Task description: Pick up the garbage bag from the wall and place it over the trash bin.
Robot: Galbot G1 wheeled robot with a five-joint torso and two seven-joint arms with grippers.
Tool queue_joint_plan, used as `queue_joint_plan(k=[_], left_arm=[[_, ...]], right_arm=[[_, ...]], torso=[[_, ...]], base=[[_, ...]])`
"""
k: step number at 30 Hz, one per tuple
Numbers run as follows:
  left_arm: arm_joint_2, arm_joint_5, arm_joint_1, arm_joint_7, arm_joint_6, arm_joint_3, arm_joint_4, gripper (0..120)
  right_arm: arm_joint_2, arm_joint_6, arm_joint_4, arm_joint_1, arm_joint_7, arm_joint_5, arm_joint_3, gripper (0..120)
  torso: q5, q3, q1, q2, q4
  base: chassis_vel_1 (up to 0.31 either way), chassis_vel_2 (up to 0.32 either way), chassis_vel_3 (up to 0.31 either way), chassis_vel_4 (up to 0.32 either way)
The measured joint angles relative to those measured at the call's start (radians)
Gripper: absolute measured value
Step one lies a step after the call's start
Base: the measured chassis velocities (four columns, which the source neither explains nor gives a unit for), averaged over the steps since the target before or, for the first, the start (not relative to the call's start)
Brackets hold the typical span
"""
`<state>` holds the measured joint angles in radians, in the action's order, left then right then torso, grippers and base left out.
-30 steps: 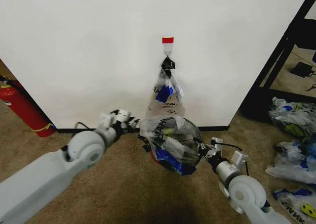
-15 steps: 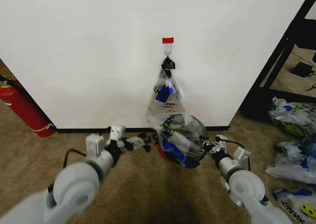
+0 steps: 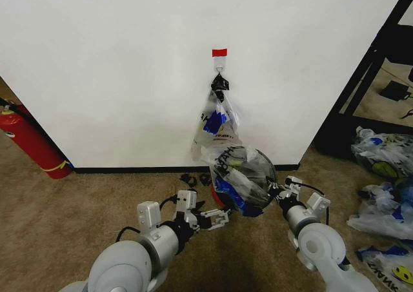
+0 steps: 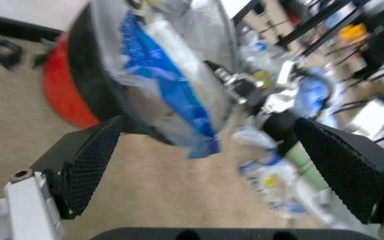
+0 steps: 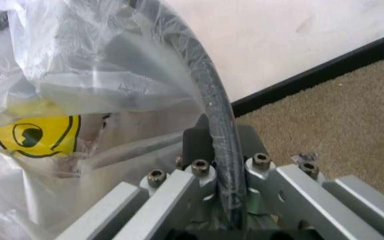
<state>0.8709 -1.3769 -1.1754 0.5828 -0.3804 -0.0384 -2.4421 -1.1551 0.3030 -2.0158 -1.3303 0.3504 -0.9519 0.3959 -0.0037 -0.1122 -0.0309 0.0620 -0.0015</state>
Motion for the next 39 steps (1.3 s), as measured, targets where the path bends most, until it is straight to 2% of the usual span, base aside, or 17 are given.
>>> queue_joint_plan(k=[6, 8, 12, 14, 17, 23, 25, 26, 28, 33, 34, 38, 39], left_arm=[[0.037, -0.040, 0.004, -0.037, 0.049, -0.019, 0.010, 100], [0.061, -0.045, 0.020, -0.043, 0.053, -0.037, 0.033, 91], [0.074, -0.038, 0.033, -0.044, 0.048, -0.052, 0.055, 82], [0.081, -0.027, 0.045, -0.046, 0.043, -0.064, 0.077, 72], [0.085, -0.019, 0.056, -0.046, 0.039, -0.080, 0.095, 63], [0.089, -0.006, 0.078, -0.047, 0.020, -0.097, 0.121, 58], [0.079, -0.004, 0.090, -0.049, 0.014, -0.105, 0.130, 48], [0.079, -0.004, 0.090, -0.049, 0.014, -0.105, 0.130, 48], [0.077, -0.001, 0.098, -0.053, 0.012, -0.113, 0.135, 39], [0.092, 0.005, 0.107, -0.051, 0.009, -0.130, 0.151, 20], [0.092, 0.005, 0.107, -0.051, 0.009, -0.130, 0.151, 20], [0.088, 0.009, 0.111, -0.046, 0.009, -0.132, 0.161, 3], [0.088, 0.009, 0.112, -0.046, 0.009, -0.132, 0.161, 3]], right_arm=[[-0.001, 0.003, -0.006, -0.005, -0.001, 0.000, 0.001, 0], [-0.003, 0.006, -0.012, -0.005, -0.001, -0.003, 0.001, 0], [-0.005, 0.010, -0.017, -0.006, 0.004, -0.013, 0.002, 0], [-0.008, 0.014, -0.022, -0.008, 0.008, -0.022, 0.004, 0], [-0.010, 0.015, -0.023, -0.010, 0.010, -0.028, 0.006, 0], [-0.011, 0.019, -0.027, -0.008, 0.010, -0.034, 0.005, 0], [-0.011, 0.020, -0.028, -0.009, 0.010, -0.035, 0.005, 0], [-0.011, 0.020, -0.028, -0.009, 0.010, -0.035, 0.005, 0], [-0.012, 0.020, -0.029, -0.009, 0.009, -0.035, 0.004, 0], [-0.014, 0.020, -0.029, -0.008, 0.008, -0.037, 0.000, 0], [-0.014, 0.020, -0.029, -0.008, 0.008, -0.037, 0.000, 0], [-0.012, 0.020, -0.030, -0.007, 0.006, -0.039, 0.000, 0], [-0.012, 0.020, -0.030, -0.007, 0.006, -0.039, 0.000, 0]], torso=[[0.0000, 0.000, 0.000, 0.000, 0.0000], [-0.0001, 0.000, 0.000, 0.000, 0.0000], [-0.0001, 0.000, 0.000, 0.000, 0.0001], [-0.0001, 0.000, 0.000, 0.000, 0.0000], [-0.0001, 0.000, 0.000, 0.000, 0.0000], [-0.0001, 0.000, 0.000, 0.000, 0.0001], [-0.0001, 0.000, 0.000, 0.000, 0.0001], [-0.0001, 0.000, 0.000, 0.000, 0.0001], [-0.0001, 0.000, 0.000, 0.000, 0.0001], [-0.0001, 0.000, 0.000, 0.000, 0.0000], [-0.0001, 0.000, 0.000, 0.000, 0.0000], [-0.0001, 0.000, 0.000, 0.000, 0.0001], [-0.0001, 0.000, 0.000, 0.000, 0.0001]], base=[[0.000, 0.000, 0.000, 0.000], [0.000, 0.000, 0.000, 0.000], [0.000, 0.000, 0.000, 0.000], [0.000, 0.000, 0.000, 0.000], [0.000, 0.000, 0.000, 0.000], [0.000, 0.000, 0.000, 0.000], [0.000, 0.000, 0.000, 0.000], [0.000, 0.000, 0.000, 0.000], [0.000, 0.000, 0.000, 0.000], [0.000, 0.000, 0.000, 0.000], [0.000, 0.000, 0.000, 0.000], [0.000, 0.000, 0.000, 0.000], [0.000, 0.000, 0.000, 0.000]])
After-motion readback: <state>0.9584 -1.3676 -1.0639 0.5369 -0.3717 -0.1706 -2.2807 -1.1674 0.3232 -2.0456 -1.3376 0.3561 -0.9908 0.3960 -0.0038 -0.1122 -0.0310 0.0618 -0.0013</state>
